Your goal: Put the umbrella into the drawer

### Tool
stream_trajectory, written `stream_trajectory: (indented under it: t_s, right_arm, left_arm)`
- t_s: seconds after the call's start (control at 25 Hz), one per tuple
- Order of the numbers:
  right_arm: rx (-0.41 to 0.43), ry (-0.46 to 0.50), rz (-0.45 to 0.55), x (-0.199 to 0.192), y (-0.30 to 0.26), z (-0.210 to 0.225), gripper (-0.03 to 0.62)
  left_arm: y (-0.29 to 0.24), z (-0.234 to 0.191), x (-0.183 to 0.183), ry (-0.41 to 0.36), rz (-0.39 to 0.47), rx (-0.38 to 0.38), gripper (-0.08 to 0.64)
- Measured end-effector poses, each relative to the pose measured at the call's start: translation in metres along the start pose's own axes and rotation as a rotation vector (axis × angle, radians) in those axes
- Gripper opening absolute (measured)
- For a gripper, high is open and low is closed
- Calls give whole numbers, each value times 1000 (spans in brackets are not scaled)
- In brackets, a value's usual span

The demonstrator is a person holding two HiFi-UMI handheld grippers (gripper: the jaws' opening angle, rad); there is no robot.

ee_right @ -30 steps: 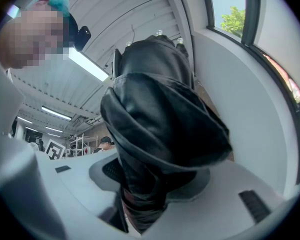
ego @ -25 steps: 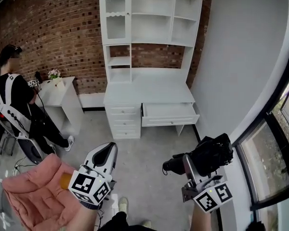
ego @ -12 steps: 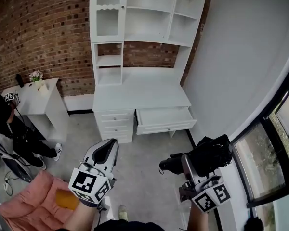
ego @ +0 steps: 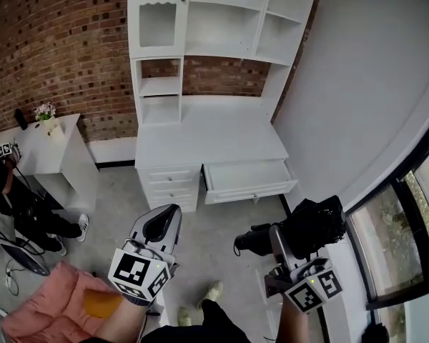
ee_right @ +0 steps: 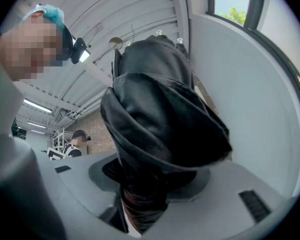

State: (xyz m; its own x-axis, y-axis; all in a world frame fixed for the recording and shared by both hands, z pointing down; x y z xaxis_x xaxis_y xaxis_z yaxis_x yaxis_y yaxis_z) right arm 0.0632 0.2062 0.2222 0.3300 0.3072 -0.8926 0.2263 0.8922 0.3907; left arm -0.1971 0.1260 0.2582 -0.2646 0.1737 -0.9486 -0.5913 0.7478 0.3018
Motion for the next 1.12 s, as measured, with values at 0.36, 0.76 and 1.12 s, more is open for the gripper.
stream_trajectory:
  t_s: [0.36, 0.76, 1.12]
  right_arm:
    - [57, -51, 1, -36, -68, 66, 202]
    - [142, -81, -14, -60, -140, 150, 202]
    - [120, -131, -46, -83, -172, 213, 202]
  left_arm:
    - [-67, -25, -31, -43, -6, 38, 17]
    - [-154, -38, -51, -56, -20, 95, 17]
    - [-219, -39, -75, -85, -35, 112, 17]
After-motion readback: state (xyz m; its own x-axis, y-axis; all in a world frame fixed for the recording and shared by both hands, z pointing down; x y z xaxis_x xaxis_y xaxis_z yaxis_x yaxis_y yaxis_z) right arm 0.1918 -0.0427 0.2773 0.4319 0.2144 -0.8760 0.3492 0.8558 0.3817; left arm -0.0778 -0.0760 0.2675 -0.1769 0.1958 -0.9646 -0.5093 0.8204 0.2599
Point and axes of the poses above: the fingertips, and each gripper's own axes: y backward along the fingers, z to its right, x out of its top, the point moved 5 cm from there along y, backward along the fingers, and after that the axes turned 15 degrees about z, right-handed, at the moved point
